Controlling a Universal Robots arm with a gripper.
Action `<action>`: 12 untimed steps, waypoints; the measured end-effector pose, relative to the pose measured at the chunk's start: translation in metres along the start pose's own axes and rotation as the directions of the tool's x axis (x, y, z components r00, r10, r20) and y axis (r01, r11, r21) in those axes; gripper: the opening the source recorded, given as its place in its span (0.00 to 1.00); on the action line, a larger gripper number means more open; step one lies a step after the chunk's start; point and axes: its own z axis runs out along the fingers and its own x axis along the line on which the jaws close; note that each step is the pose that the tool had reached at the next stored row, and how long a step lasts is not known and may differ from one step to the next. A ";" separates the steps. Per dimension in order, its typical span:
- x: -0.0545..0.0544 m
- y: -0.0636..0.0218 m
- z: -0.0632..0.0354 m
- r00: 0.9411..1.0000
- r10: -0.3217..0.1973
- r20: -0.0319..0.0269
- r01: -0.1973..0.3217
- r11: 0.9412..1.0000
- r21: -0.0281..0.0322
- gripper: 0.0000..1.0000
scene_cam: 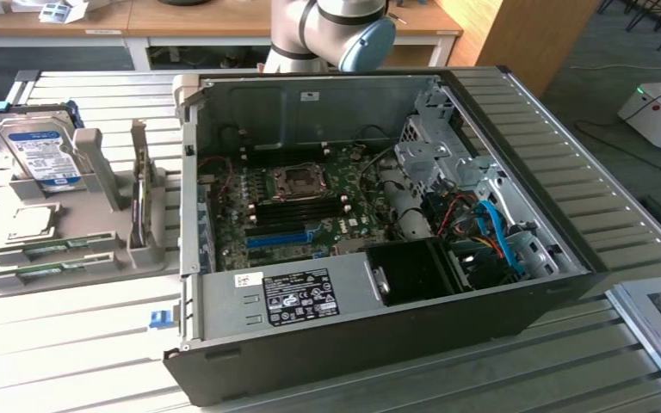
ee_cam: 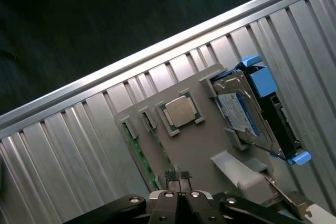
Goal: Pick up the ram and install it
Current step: 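Pick up the ram and move it above insertion slot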
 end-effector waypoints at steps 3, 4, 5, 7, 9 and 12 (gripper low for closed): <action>0.000 0.0000 0.0000 1.000 -0.021 0.000 0.021 1.000 -0.001 0.10; 0.000 0.0000 0.0000 1.000 -0.028 -0.001 0.028 1.000 -0.001 0.10; 0.000 0.0000 0.0000 0.999 -0.035 -0.001 0.035 0.999 -0.001 0.10; 0.000 0.0000 0.0000 0.999 -0.049 -0.001 0.049 0.999 -0.001 0.10; 0.000 0.0000 0.0000 0.998 -0.063 -0.001 0.063 0.998 -0.002 0.10; 0.000 0.0000 0.0000 0.996 -0.084 -0.002 0.084 0.996 -0.002 0.10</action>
